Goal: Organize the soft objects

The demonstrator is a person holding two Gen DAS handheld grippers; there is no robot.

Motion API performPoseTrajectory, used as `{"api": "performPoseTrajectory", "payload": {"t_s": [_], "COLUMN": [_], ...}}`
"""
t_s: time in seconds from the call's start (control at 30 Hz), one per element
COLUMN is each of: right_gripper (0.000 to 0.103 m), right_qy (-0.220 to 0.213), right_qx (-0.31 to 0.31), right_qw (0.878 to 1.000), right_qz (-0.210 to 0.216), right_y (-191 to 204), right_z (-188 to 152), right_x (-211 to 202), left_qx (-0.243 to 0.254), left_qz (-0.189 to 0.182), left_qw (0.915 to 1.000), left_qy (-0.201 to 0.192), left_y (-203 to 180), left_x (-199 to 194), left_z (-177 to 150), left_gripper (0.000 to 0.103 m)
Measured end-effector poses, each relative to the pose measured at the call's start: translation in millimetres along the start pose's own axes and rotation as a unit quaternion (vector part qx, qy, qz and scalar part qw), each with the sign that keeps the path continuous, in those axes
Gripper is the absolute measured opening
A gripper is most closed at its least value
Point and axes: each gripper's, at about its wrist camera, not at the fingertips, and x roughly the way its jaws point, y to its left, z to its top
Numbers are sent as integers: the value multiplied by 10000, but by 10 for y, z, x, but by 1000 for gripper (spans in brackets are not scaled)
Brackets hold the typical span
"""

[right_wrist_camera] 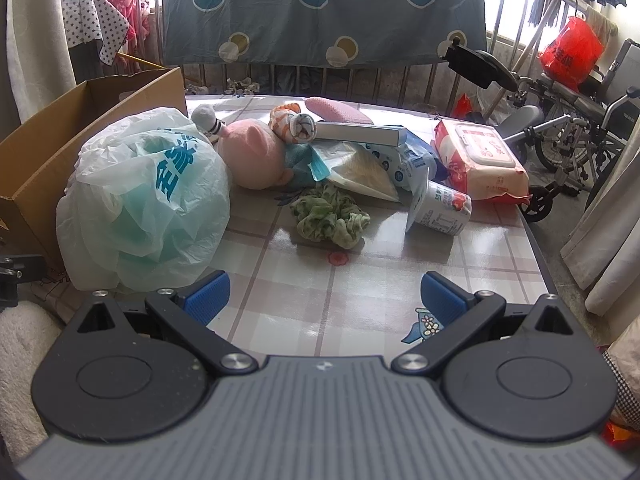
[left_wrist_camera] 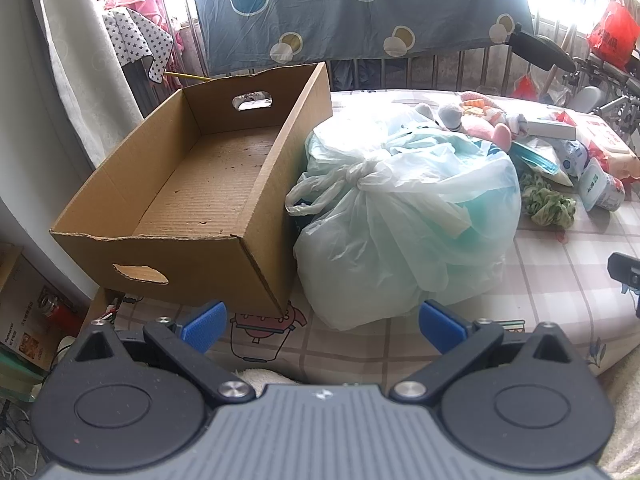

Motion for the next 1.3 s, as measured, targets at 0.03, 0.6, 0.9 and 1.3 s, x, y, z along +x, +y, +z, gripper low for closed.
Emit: {"api": "performPoseTrajectory", "payload": {"t_s": [0.03,0.6,0.9,1.3], "right_gripper": [102,102,102,84], "right_qy": [6,-429,-845,-220], "right_qx": [11,715,882,733], "right_qw": [10000,9941,9846,9617], "right_qz": [5,689,1253,2632], "right_y": [-10,-700,-1413,-1426], "right_z": [-1,-178,-91,261], "right_x": [11,314,598,1366], "left_qx": [10,863,1245,1889], "left_qz": [7,-177,-861,-871], "left_qw": [10000,9948,9851,9751], "left_qy": [9,-503,-812,-773], "left_y": [-6,-587,-1187,-1789], "left_x": [6,-151,-99,170], "left_z": [2,101,273,279], "left_gripper": [103,103,101,69]}}
